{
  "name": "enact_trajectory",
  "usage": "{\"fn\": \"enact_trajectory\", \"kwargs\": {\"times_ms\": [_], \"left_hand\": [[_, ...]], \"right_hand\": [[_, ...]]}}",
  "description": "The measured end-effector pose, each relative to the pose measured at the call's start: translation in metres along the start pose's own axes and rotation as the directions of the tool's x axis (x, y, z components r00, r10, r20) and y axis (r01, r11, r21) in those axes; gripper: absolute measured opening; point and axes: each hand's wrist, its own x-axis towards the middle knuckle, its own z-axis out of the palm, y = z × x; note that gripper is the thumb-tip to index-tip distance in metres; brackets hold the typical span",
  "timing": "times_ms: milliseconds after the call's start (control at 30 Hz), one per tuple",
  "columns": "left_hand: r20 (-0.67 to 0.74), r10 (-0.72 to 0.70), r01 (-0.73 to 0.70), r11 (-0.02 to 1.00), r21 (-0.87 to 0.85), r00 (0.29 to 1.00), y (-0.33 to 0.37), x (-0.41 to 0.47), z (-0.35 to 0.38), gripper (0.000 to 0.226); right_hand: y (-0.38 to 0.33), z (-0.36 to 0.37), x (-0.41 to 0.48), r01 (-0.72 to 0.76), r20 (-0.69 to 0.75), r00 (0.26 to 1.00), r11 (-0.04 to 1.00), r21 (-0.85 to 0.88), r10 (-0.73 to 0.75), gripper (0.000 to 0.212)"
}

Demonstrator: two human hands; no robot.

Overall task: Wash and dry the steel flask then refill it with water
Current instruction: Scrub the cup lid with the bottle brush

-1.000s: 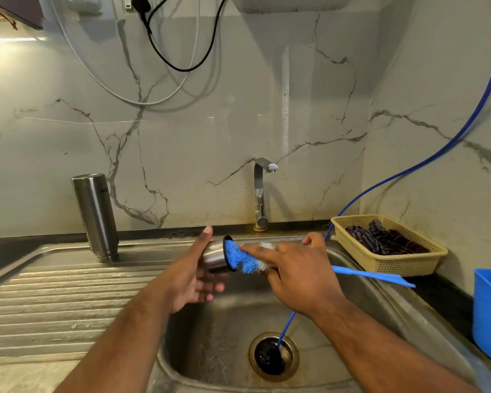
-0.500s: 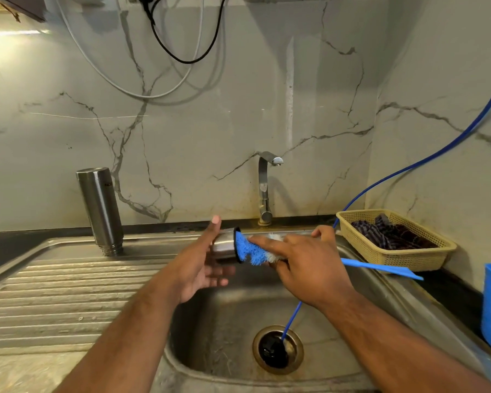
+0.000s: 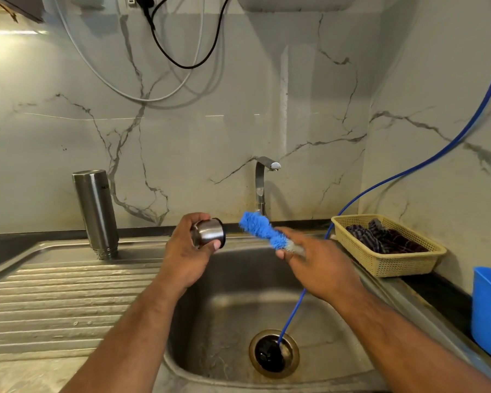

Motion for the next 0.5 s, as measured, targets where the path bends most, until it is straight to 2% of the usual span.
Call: {"fn": "enact_trajectory", "kwargs": {"times_ms": [100,200,233,300,367,500], "left_hand": [[-0.004,-0.088,0.088,0.996,0.002,0.996,-0.010,0.001,0.002,0.048],[-0.040,-0.175,0.174,0.984,-0.026,0.984,-0.013,0.005,0.007,0.052],[-0.054,-0.192,0.192,0.981,-0.017,0.980,-0.013,0.007,0.008,0.055],[-0.060,-0.202,0.204,0.979,0.029,0.978,-0.015,0.007,0.010,0.057],[-0.047,-0.188,0.191,0.980,0.063,0.981,-0.015,0.004,0.012,0.054],[-0.032,-0.186,0.188,0.980,0.060,0.982,-0.016,0.000,0.017,0.057]], "right_hand": [[-0.010,-0.009,-0.005,0.077,-0.136,0.988,0.996,0.048,-0.070,0.057],[-0.025,-0.019,-0.009,0.167,-0.383,0.910,0.986,-0.009,-0.158,0.059],[-0.029,-0.022,-0.008,0.179,-0.424,0.888,0.983,-0.041,-0.179,0.056],[-0.033,-0.021,-0.006,0.177,-0.348,0.904,0.959,-0.221,-0.247,0.050],[-0.030,-0.011,-0.007,0.183,-0.207,0.929,0.868,-0.461,-0.306,0.049],[-0.038,-0.021,-0.006,0.185,-0.156,0.936,0.817,-0.546,-0.316,0.057]]}}
